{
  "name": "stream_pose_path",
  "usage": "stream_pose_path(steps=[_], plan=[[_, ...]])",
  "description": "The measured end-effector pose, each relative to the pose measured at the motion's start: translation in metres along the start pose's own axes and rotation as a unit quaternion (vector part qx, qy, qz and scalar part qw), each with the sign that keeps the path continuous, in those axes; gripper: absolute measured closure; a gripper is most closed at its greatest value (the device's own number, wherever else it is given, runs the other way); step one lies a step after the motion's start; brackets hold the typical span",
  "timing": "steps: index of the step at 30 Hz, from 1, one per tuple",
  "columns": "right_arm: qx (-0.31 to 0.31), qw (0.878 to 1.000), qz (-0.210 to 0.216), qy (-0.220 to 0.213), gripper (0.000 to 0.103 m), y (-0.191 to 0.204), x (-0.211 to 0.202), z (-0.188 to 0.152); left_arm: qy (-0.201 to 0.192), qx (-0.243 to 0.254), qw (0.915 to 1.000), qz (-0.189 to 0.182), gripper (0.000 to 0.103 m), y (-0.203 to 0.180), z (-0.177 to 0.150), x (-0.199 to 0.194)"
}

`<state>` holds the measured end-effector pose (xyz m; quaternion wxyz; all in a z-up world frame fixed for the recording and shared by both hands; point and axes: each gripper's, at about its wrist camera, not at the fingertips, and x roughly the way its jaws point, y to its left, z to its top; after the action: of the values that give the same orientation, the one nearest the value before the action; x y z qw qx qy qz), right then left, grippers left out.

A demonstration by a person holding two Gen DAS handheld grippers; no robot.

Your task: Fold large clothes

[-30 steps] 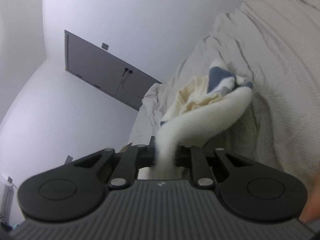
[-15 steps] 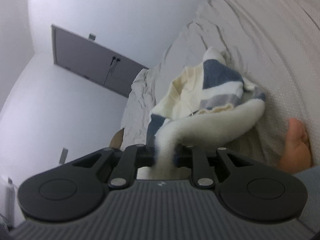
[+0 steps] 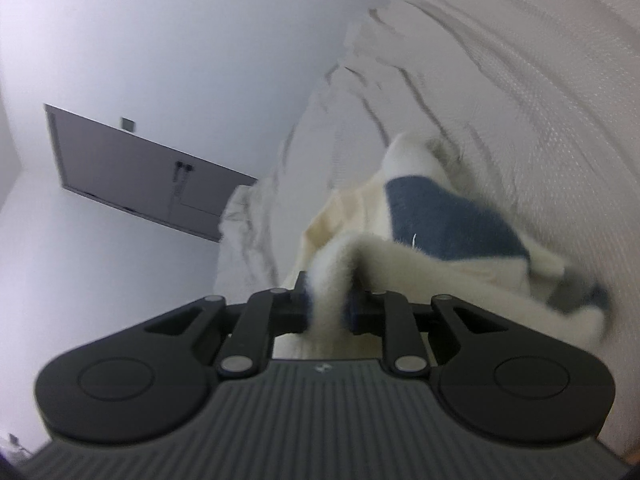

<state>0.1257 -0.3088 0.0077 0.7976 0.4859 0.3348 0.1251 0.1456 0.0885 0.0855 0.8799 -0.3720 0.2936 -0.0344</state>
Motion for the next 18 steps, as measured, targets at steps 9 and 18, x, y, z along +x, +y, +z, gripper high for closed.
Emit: stream_pose_path(steps=[9, 18], plan=[[0.021, 0.999, -0.035, 0.022, 0.083, -0.038, 0.056, 0.028, -0.007, 0.026, 0.9996, -0.001, 0.088, 0.035, 0.005, 0.079], [0.007, 0.998, -0.058, 0.022, 0.083, -0.057, 0.098, 0.035, 0.011, 0.053, 0.9983, 0.02, 0.088, 0.055, 0.01, 0.146]])
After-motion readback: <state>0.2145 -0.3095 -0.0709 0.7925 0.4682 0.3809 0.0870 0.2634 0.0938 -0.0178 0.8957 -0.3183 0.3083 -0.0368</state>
